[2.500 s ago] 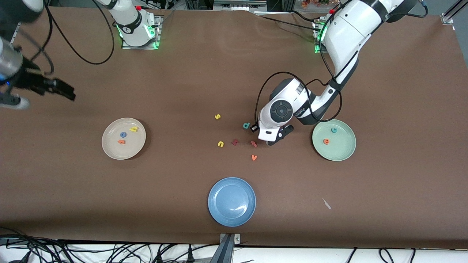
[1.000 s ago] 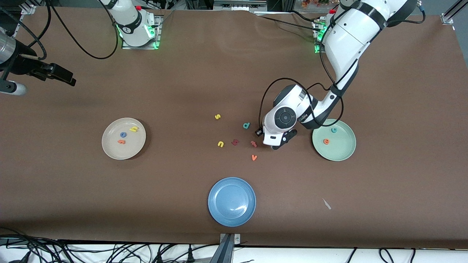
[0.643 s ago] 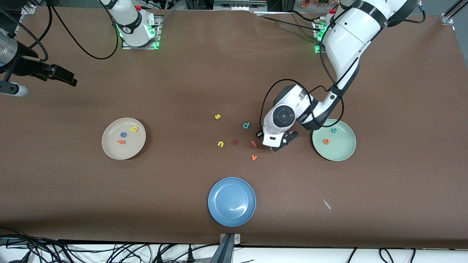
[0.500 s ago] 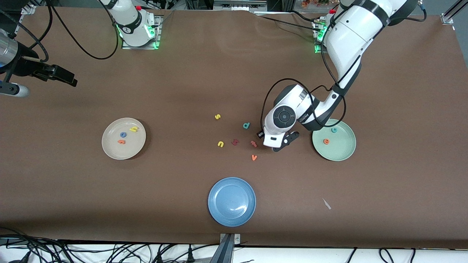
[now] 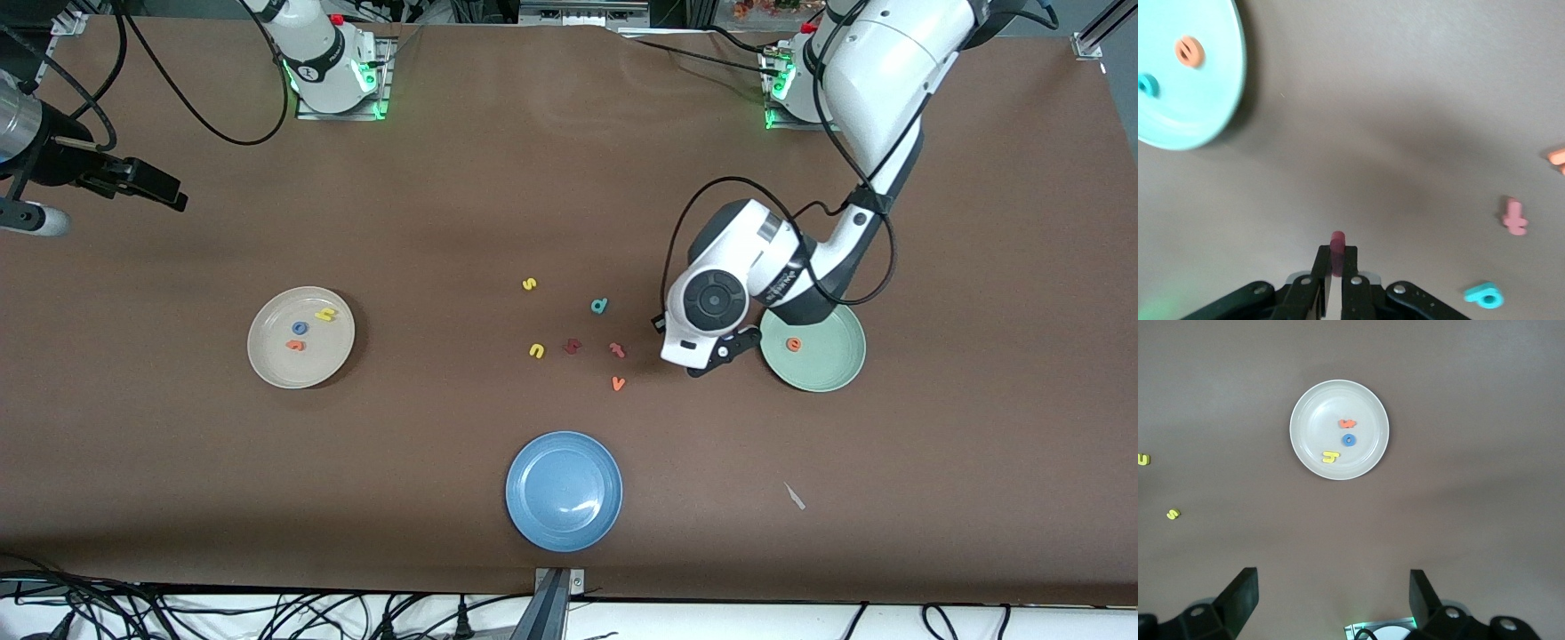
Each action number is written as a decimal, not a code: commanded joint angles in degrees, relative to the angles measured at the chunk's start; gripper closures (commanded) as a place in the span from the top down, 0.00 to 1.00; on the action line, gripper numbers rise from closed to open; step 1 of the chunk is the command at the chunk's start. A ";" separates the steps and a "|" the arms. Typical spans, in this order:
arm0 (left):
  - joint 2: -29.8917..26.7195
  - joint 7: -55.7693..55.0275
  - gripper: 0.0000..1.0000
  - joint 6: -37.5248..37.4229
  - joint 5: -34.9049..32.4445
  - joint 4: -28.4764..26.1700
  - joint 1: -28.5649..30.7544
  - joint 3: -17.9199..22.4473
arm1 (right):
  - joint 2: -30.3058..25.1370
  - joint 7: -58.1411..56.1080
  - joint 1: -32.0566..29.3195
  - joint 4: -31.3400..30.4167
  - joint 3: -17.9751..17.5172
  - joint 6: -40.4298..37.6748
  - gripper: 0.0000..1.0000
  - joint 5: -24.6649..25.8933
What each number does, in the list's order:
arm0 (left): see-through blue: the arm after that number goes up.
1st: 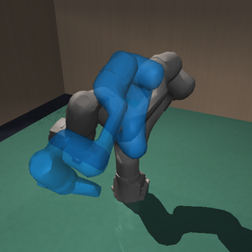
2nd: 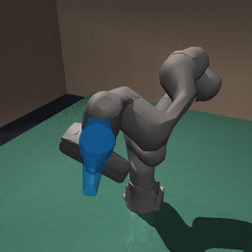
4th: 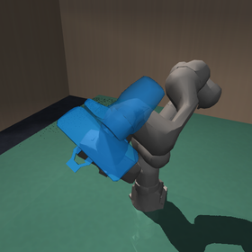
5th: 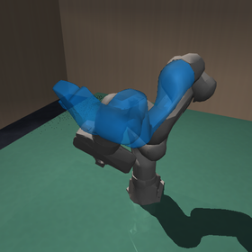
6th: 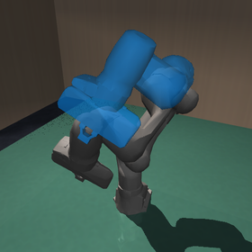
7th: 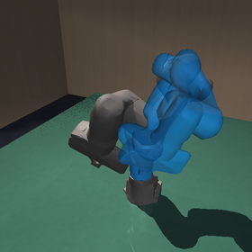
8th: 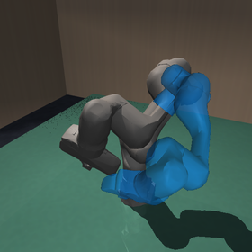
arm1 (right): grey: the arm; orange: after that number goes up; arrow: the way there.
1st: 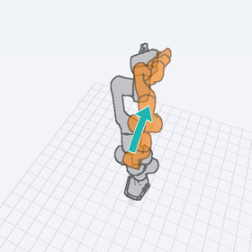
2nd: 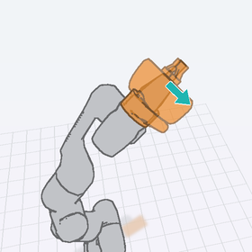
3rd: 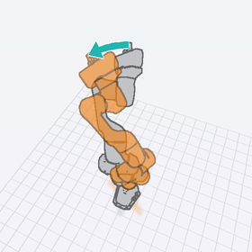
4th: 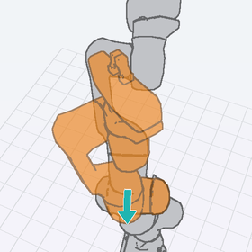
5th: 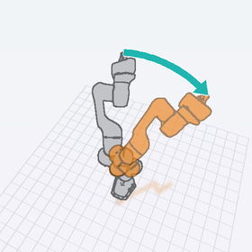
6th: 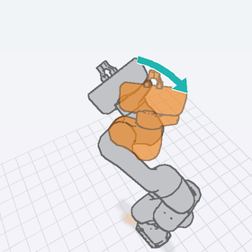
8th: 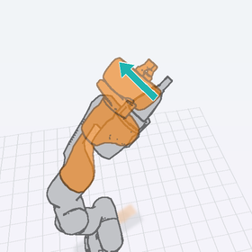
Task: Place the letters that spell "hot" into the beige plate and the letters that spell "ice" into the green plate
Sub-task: 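Carry the pink i onto the green plate and open the left gripper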
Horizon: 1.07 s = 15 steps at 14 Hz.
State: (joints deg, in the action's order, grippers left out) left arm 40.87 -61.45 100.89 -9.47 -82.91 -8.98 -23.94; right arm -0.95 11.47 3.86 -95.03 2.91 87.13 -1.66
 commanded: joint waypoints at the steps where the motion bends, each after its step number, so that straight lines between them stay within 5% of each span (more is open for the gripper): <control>1: -0.79 9.73 0.04 -3.76 -1.34 0.03 2.90 -0.23 | 1.39 0.57 -0.17 2.65 -0.72 -0.82 1.00 -0.53; 11: -0.44 48.31 0.06 -3.24 -2.05 -1.47 18.71 -0.15 | 1.66 0.31 -0.17 2.74 -0.63 -1.00 1.00 -0.80; 15: 2.19 54.14 0.06 -1.24 -2.13 -2.69 21.28 0.20 | 1.66 0.31 -0.17 2.66 -0.63 -0.83 1.00 -0.89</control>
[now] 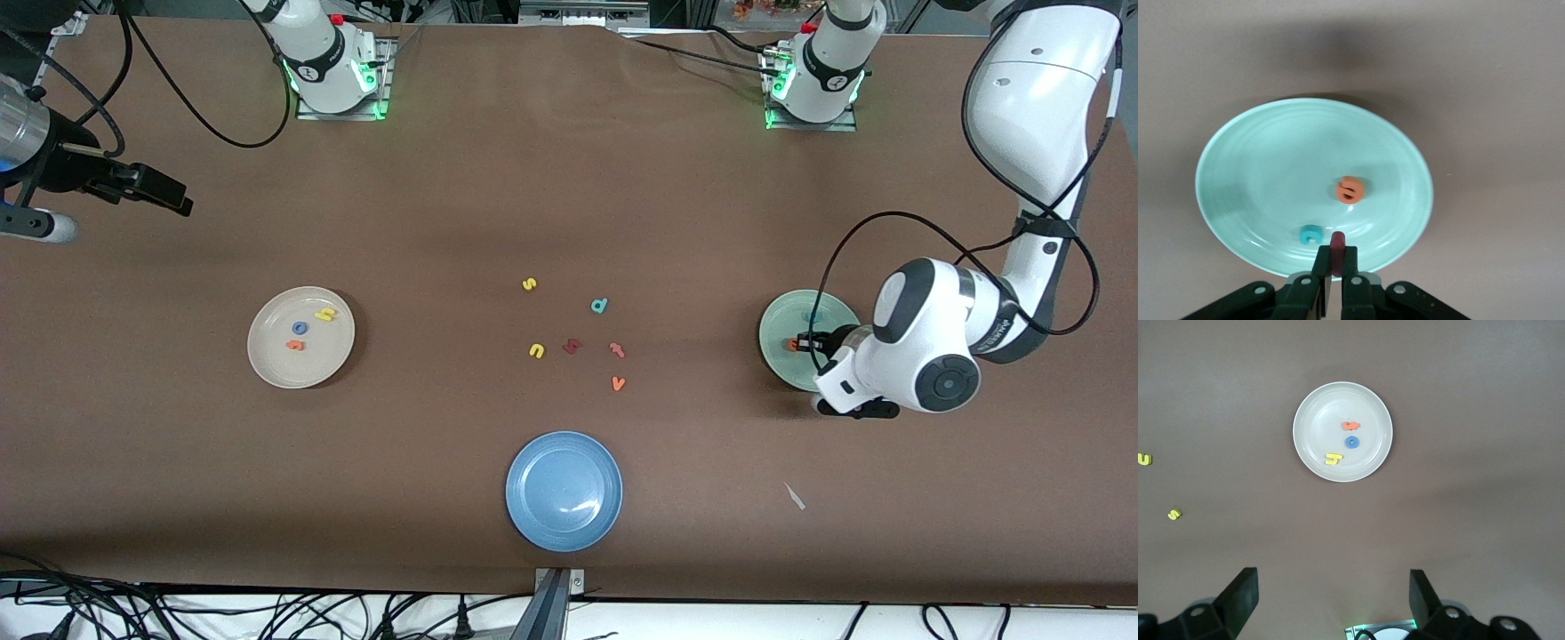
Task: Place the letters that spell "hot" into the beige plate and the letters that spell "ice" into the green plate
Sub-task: 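Carry the pink i onto the green plate and open the left gripper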
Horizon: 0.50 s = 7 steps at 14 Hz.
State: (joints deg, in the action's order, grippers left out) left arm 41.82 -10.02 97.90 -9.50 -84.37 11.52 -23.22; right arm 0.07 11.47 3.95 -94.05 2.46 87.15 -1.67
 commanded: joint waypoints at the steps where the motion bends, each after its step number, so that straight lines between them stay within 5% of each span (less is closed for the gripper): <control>1: 1.51 4.12 0.06 3.68 -2.97 -2.45 1.31 -0.43 | 0.63 0.48 -0.26 1.68 -0.18 -0.93 1.00 -0.88; 7: 2.30 4.83 0.15 6.95 -5.97 -5.89 2.98 -0.43 | 1.07 0.31 -0.17 1.68 -0.26 -1.10 1.00 -0.36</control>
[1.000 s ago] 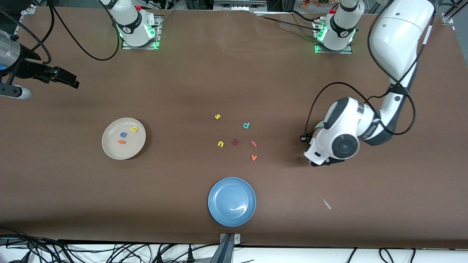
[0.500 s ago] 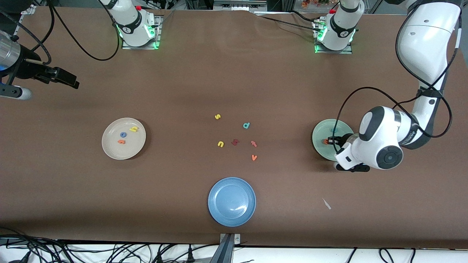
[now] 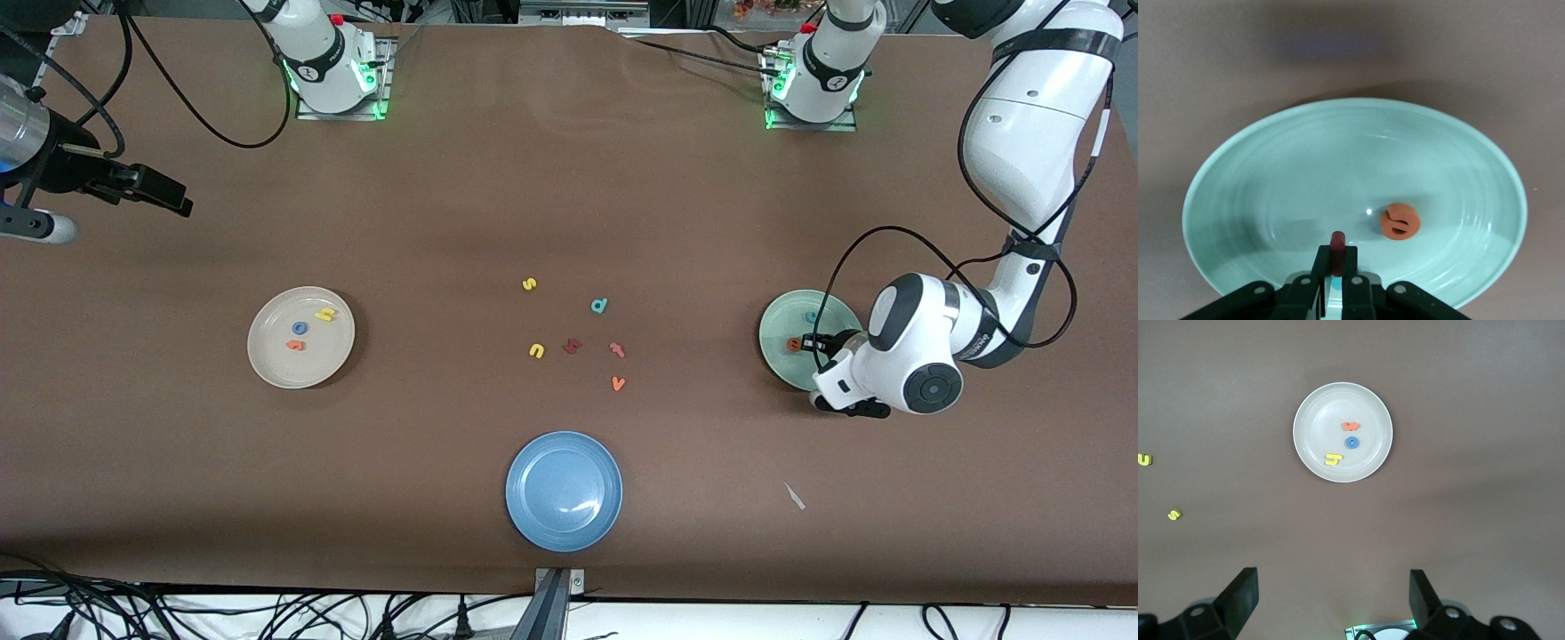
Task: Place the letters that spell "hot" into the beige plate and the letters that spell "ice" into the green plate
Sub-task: 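Carry the pink i onto the green plate and open the left gripper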
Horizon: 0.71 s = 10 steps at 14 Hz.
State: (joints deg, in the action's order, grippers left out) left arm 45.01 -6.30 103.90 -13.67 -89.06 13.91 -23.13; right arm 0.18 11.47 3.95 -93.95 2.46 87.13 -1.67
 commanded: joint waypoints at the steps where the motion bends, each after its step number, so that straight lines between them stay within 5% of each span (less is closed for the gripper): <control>1: -0.63 1.12 0.24 1.13 -1.80 -1.20 0.41 -0.51 | 1.22 0.22 -0.08 1.58 -0.27 -0.99 1.00 -0.27; 2: -0.28 1.03 0.47 1.05 -1.71 -1.20 0.50 -0.60 | 1.31 0.22 -0.08 1.67 -0.27 -0.99 1.00 -0.35; 3: -0.45 1.03 0.99 0.96 -1.71 -1.20 0.41 -0.60 | 1.31 0.22 -0.08 1.67 -0.27 -0.82 1.00 -0.44; 10: -6.85 0.15 1.00 -3.96 -1.18 -0.06 -0.03 -4.28 | 1.31 0.05 -0.17 1.58 -0.18 -0.82 1.00 -0.71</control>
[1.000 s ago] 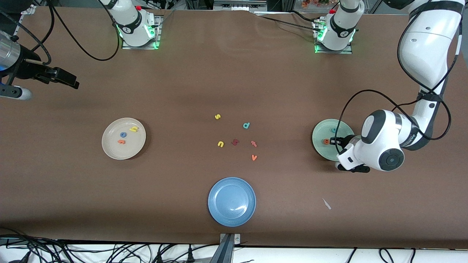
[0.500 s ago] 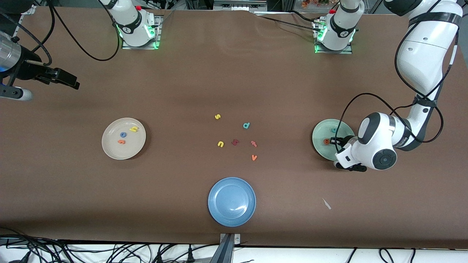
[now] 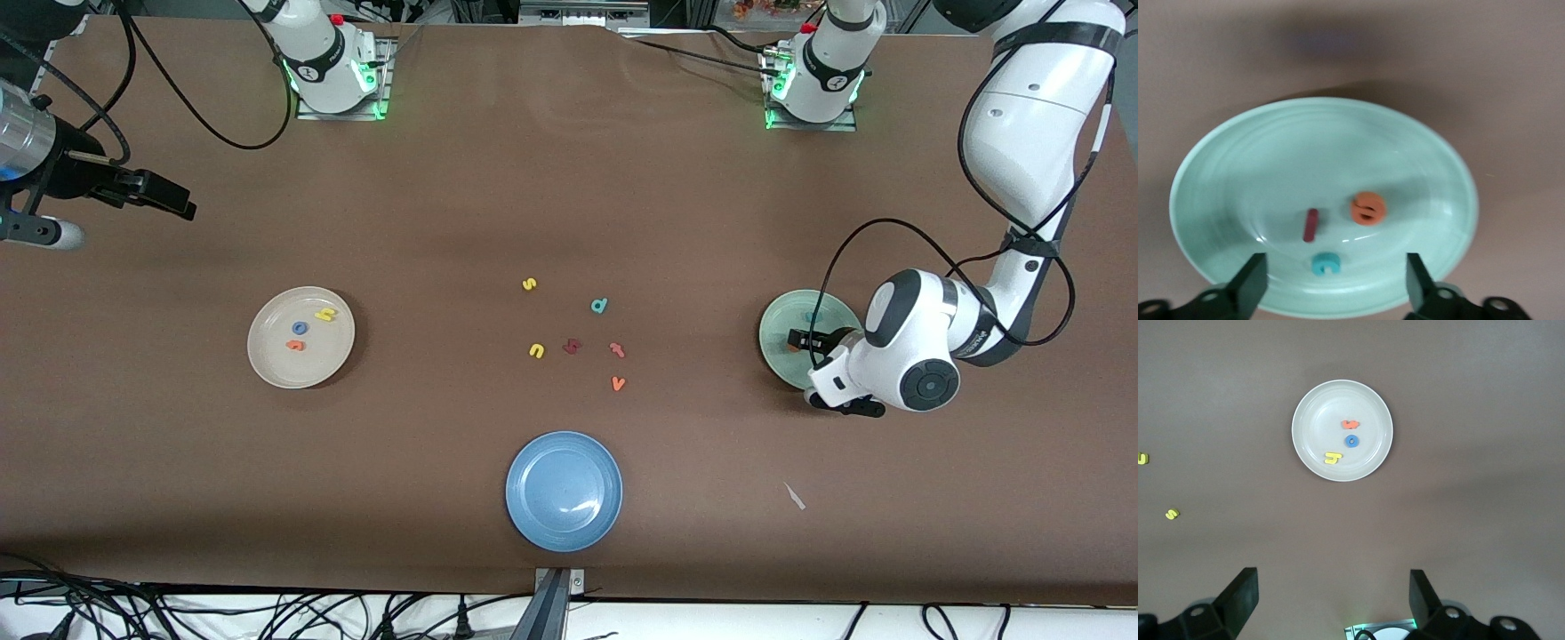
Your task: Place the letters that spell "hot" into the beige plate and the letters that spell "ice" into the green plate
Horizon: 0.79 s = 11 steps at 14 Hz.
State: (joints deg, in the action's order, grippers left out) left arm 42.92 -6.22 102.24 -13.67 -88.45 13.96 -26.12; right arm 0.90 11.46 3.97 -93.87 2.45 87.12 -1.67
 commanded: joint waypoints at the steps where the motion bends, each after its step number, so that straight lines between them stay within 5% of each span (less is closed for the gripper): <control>1: -6.51 0.07 1.00 -3.09 -1.18 -0.50 -0.16 -2.08 | 0.50 0.14 -0.19 1.59 -0.17 -0.81 1.00 -0.71; 5: -13.28 0.68 1.00 -5.29 -1.45 1.08 -0.16 -3.75 | 0.50 0.14 -0.19 1.59 -0.17 -0.81 1.00 -0.53; 11: -16.09 0.86 1.00 -11.80 -1.10 10.67 -0.94 -6.31 | 0.50 0.32 -0.19 1.59 -0.26 -0.90 1.00 -0.44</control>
State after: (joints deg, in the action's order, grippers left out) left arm 27.87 -6.21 92.45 -13.67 -80.28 13.69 -32.46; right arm 0.92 11.46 3.97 -93.71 2.45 87.12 -1.67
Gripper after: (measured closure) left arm 0.000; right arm 0.000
